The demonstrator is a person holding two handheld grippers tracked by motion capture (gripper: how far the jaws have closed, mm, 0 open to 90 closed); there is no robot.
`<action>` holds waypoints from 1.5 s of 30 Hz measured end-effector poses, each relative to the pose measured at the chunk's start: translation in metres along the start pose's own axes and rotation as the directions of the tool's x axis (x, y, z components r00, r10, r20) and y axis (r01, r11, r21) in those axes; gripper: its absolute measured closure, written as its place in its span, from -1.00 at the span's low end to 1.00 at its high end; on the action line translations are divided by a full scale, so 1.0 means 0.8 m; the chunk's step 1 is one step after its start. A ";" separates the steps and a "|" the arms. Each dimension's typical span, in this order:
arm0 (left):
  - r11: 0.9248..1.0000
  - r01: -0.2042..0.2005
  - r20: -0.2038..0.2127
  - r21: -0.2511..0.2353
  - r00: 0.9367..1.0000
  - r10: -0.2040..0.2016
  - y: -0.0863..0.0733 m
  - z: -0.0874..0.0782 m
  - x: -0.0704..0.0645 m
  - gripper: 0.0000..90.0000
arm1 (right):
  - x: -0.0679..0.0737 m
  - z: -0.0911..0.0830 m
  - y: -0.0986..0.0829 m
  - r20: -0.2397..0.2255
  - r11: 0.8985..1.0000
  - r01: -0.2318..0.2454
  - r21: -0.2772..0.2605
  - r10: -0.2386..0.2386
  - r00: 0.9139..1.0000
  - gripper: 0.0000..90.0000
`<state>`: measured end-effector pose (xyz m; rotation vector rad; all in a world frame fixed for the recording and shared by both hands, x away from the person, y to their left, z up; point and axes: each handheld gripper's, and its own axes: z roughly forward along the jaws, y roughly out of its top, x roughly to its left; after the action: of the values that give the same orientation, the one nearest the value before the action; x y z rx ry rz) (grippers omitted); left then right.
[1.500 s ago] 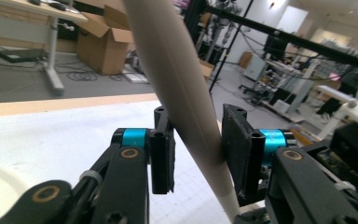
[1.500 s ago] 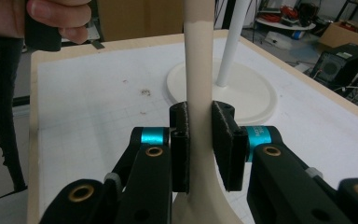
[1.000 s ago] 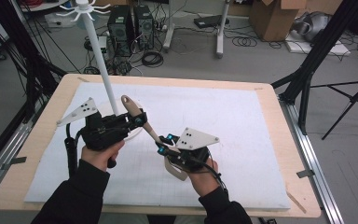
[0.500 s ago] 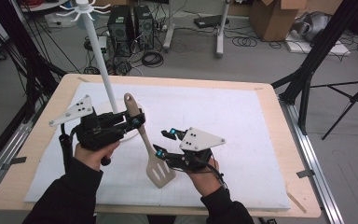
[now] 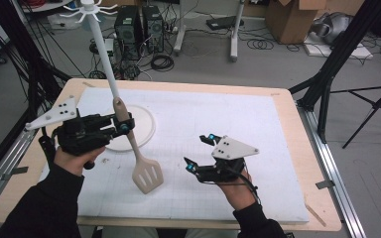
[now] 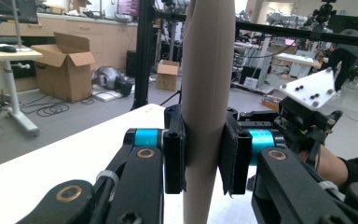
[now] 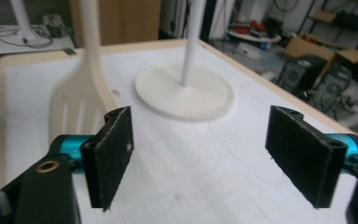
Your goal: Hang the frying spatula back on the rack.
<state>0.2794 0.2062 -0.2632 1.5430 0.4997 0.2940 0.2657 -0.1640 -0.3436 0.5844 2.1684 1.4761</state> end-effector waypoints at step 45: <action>0.997 0.035 -0.059 0.065 0.998 -0.031 0.143 0.031 0.136 0.64 | -0.041 -0.020 -0.042 0.082 0.996 -0.089 0.032 0.086 0.993 -0.54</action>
<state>0.4003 0.2392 -0.1638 1.5919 0.5850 0.2999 0.2802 -0.2062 -0.3661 0.7473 2.1352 1.4362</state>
